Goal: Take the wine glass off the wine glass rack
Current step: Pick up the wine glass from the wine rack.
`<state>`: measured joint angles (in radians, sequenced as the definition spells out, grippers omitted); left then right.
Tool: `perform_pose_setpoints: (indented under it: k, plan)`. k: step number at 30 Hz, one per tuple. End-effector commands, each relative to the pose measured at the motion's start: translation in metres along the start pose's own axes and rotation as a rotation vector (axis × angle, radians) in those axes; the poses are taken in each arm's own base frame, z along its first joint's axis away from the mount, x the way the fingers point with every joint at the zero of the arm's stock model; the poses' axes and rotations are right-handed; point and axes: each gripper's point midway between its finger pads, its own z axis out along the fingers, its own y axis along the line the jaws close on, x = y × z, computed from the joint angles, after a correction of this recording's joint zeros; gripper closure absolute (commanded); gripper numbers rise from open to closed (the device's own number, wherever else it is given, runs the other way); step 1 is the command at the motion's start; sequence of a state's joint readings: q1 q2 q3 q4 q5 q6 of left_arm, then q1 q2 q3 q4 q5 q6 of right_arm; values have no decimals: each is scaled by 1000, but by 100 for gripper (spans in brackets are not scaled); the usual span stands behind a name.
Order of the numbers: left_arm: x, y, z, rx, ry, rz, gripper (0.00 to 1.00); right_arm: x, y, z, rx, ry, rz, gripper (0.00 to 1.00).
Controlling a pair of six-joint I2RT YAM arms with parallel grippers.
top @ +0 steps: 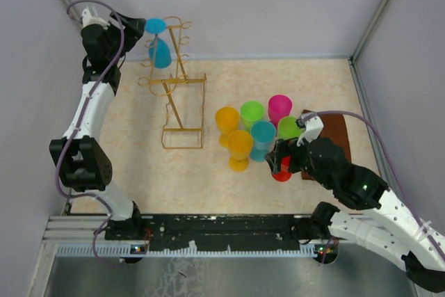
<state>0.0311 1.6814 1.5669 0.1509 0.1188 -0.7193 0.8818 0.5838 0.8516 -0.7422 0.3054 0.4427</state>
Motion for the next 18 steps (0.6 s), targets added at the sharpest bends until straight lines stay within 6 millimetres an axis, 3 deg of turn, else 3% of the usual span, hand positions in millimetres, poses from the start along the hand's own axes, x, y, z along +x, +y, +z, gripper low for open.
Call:
perform_pose_setpoints:
  k: [1, 18]
  plan:
    - [-9, -14, 7, 66, -2, -24, 18, -26, 10, -13, -48, -83, 37, 3]
    - [7, -17, 12, 138, 62, -62, 34, -45, 31, -25, -177, -172, 79, 1]
